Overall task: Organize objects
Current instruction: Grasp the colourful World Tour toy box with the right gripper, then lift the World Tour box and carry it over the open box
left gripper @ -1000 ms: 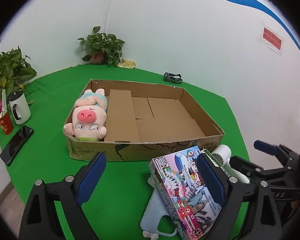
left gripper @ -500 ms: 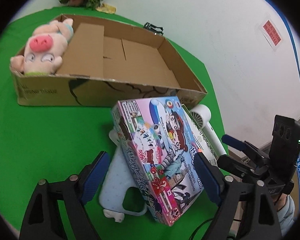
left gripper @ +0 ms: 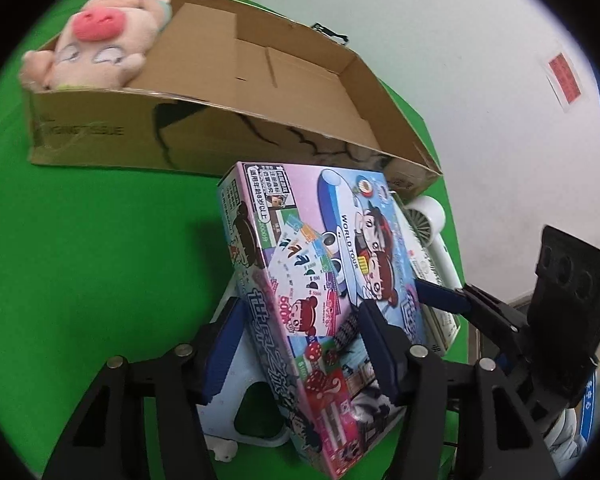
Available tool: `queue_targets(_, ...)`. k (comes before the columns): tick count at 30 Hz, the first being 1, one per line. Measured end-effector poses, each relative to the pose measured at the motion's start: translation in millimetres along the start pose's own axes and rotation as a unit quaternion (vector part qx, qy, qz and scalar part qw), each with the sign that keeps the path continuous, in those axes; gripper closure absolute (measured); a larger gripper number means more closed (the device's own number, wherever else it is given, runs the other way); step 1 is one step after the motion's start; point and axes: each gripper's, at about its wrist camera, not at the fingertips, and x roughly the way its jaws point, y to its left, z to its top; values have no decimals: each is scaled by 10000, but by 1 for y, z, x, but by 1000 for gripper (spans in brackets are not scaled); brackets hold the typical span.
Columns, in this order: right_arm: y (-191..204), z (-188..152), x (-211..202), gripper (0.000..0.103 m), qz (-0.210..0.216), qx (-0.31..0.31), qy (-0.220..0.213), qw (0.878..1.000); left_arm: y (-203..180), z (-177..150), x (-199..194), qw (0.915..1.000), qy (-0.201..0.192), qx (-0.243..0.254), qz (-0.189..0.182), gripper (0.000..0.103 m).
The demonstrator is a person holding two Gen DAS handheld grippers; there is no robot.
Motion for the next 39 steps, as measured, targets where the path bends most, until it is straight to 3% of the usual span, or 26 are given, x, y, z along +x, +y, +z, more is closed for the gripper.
queue_targets(3,10,-2,-3,9,395,60,-131,9991,15,-2,-9,9998,-51,-179,44,46)
queue_targets(6,9,-2,3,9,181,143,-70,9997,23,-4,-11,9997,-10,-246,-51,45)
queue_targets(9,8,-3,10,12,280,309,70,9991,24,-5,-10,9997,19,-225,-64,43)
queue_targets(12,24,-5,11,13,275,39,76,9996,22,-5,-11,9998,139,-122,-85,43)
queue_targets(15,27,-6,9,17,259,-28,43,9997,22,-4,-7,9996,234,-86,-108,44)
queue_targets(18,19,-7,15,29,128,92,183,9997,21,-9,-6,9992,359,-34,-152,44)
queue_targets(20,21,-8,16,30,163,101,198,9996,19,-10,-6,9990,405,8,-160,44)
queue_targets(23,20,-8,20,30,73,178,247,9995,18,-13,-5,9992,384,80,-94,44)
queue_targets(27,9,-7,25,30,272,500,290,9980,16,-13,0,9993,356,67,-30,46)
queue_targets(32,14,-9,24,31,121,496,213,9985,12,-15,-1,9996,241,140,105,47)
queue_targets(39,26,-6,2,41,-174,427,-219,9987,-2,-13,-16,9996,-113,252,116,47)
